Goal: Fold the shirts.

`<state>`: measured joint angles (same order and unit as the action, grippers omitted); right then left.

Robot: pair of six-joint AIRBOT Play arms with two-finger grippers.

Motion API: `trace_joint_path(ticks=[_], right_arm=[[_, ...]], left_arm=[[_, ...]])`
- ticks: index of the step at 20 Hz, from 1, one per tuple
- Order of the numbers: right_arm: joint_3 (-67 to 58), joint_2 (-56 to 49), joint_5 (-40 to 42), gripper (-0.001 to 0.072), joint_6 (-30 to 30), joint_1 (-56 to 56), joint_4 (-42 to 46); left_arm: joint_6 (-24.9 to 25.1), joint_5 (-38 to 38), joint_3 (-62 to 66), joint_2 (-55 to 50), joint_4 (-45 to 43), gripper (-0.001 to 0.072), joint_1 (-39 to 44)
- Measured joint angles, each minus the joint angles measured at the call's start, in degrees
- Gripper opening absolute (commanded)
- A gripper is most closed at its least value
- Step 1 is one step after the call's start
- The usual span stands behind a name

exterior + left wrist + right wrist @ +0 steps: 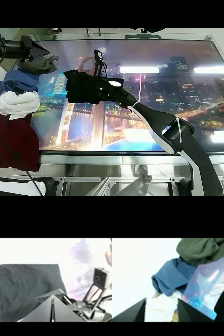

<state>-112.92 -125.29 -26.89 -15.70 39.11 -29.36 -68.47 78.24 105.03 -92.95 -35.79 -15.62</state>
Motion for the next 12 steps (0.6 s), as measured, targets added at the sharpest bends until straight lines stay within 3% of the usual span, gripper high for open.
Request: trace_joint_path(ticks=[2, 4, 10, 11, 12], right_arm=[[-0.09, 1.14, -1.77, 0.0031, -0.20, -2.10, 2.08], [-0.17, 3.34, -4.61, 0.0022, -8.07, -5.55, 10.95], [-0.20, 12.07, -23.15, 0.0028, -50.16, -20.02, 58.23], [-0.20, 13.09, -26.75, 0.0252, -55.84, -21.86, 65.18], [-0.22, 13.70, -30.47, 0.0629, -61.24, -23.54, 71.76]], left_arm=[[0.61, 0.31, -0.31, 0.04, 0.59, 0.0015, -0.31], [1.07, 1.14, -0.50, 0.04, 0.98, 0.0015, -0.66], [2.12, 5.84, -0.66, 0.04, 1.36, 0.0014, -0.79], [2.19, 6.62, -0.66, 0.07, 1.38, 0.0014, -0.50], [2.34, 7.10, -0.66, 0.07, 1.38, 0.0014, -0.20]])
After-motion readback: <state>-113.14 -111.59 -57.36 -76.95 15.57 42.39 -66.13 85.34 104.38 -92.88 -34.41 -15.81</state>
